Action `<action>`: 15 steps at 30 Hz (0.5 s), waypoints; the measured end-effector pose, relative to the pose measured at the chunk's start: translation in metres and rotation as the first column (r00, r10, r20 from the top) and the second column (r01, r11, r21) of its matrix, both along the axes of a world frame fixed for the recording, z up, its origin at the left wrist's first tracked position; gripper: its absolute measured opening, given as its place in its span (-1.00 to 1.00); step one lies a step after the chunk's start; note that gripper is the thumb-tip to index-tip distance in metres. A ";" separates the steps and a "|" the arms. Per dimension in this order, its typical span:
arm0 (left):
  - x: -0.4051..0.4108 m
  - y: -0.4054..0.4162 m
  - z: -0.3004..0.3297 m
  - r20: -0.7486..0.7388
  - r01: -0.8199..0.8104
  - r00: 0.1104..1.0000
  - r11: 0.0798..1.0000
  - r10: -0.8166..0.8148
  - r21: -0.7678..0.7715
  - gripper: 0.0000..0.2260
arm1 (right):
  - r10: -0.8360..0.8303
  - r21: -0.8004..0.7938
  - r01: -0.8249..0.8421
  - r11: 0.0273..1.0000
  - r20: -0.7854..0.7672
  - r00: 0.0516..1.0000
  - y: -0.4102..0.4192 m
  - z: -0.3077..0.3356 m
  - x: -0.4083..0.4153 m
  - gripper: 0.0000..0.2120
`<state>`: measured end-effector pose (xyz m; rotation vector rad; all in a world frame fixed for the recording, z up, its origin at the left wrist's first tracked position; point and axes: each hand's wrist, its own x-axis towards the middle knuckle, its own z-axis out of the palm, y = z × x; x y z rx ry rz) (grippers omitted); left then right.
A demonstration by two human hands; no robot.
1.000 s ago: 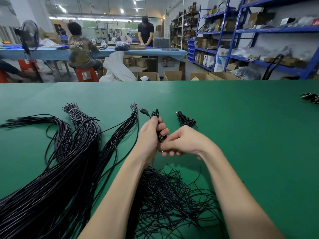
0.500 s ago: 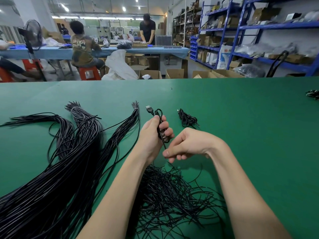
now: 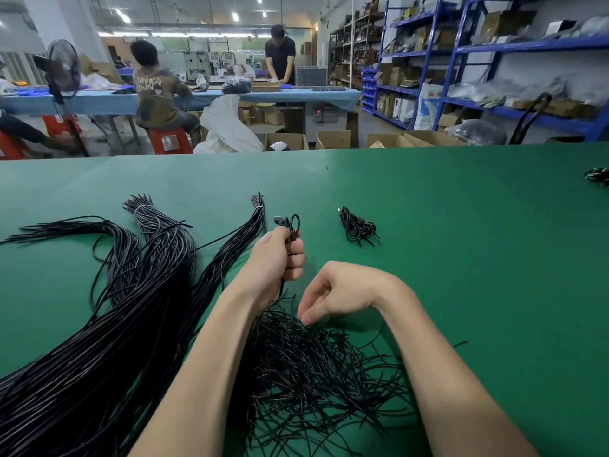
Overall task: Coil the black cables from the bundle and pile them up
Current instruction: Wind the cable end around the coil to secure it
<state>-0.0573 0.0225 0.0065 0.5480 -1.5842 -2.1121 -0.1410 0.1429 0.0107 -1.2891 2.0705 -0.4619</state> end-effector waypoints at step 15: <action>0.000 -0.003 -0.004 -0.094 0.095 0.991 0.995 -0.097 -0.027 -0.72 | 0.000 0.026 0.002 1.000 -0.072 0.997 0.018 0.026 -0.008 -0.92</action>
